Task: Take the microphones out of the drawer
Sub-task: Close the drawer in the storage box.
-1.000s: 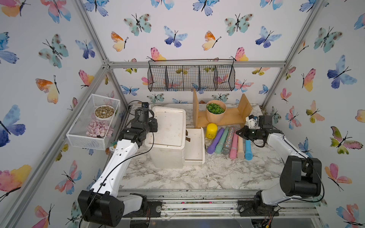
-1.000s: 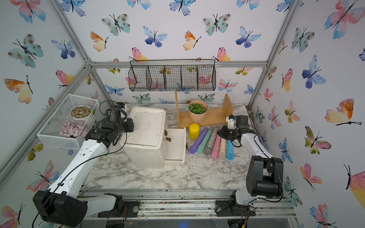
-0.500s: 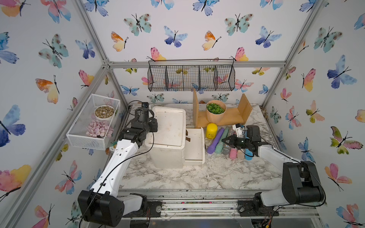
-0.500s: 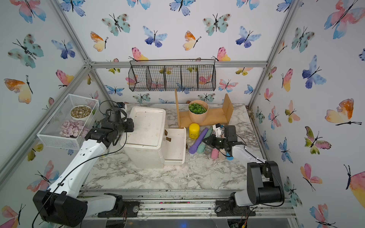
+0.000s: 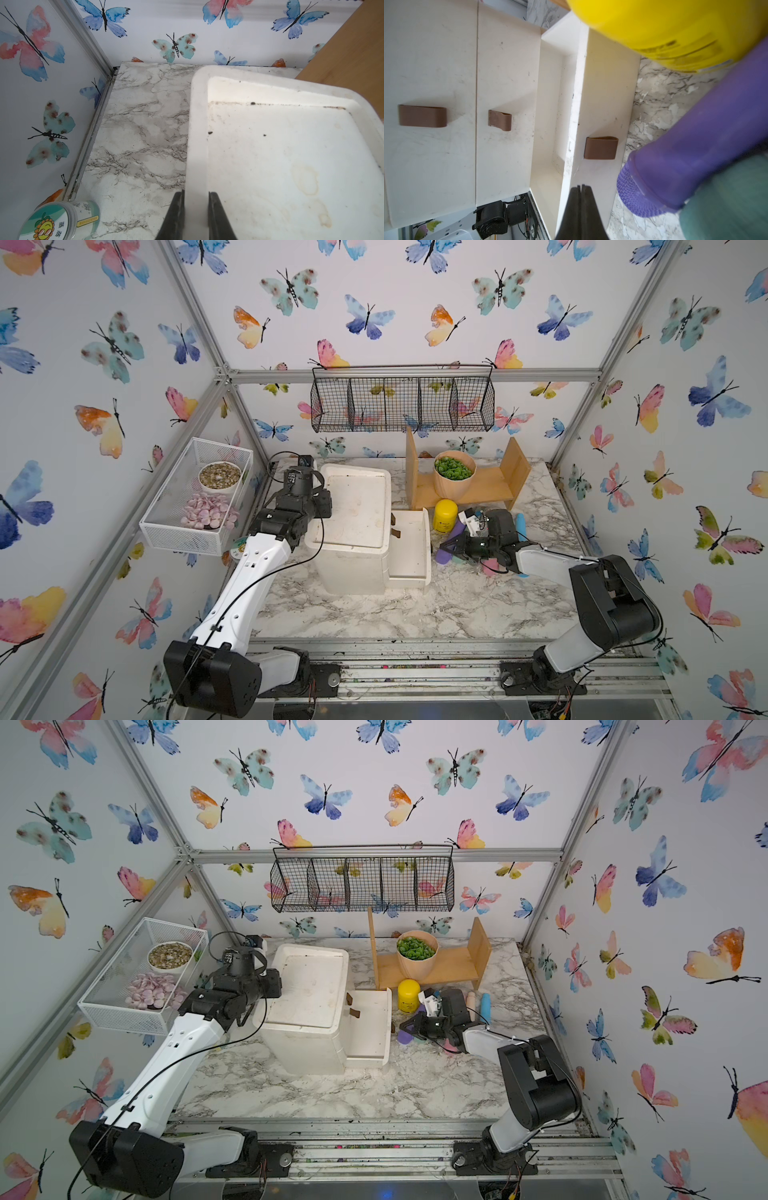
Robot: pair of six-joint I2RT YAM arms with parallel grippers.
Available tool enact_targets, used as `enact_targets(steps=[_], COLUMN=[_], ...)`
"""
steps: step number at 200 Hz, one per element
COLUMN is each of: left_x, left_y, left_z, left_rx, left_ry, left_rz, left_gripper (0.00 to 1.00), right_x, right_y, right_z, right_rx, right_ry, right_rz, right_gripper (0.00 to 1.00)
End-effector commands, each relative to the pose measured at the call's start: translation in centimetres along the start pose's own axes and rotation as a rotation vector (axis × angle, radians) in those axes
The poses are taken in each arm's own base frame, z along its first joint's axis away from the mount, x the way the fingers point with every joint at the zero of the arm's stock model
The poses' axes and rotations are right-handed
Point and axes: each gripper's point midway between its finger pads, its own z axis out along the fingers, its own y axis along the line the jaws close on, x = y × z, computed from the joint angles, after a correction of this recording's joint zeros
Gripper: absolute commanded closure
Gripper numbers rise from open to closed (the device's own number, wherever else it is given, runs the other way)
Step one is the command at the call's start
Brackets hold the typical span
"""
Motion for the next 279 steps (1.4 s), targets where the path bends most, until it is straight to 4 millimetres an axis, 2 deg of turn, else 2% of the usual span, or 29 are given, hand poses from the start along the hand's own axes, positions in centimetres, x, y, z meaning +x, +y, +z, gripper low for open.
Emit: enact_targets(steps=[1, 37, 147, 218, 279], left_x=[1.0, 1.0, 1.2, 1.4, 1.4], left_y=[-1.0, -1.1, -1.2, -1.3, -1.5], left_z=[0.9, 1.0, 1.0, 1.1, 1.1], left_rx=[0.042, 0.045, 0.054, 0.059, 0.067], left_ry=[0.046, 0.047, 0.050, 0.053, 0.055], left_rz=[-0.055, -0.054, -0.067, -0.066, -0.069], left_gripper=[1.00, 1.00, 1.00, 1.00, 1.00], right_x=[-1.0, -0.6, 1.4, 2.1, 3.6], right_y=[0.8, 1.4, 5.7, 7.2, 9.7], right_z=[0.9, 2.5, 7.9, 10.1, 12.7], right_rx=[-0.008, -0.023, -0.118, -0.149, -0.190], right_ry=[-0.028, -0.002, 0.083, 0.109, 0.156], right_rz=[-0.025, -0.034, -0.080, -0.086, -0.113], right_gripper=[0.98, 0.98, 0.98, 0.98, 0.98])
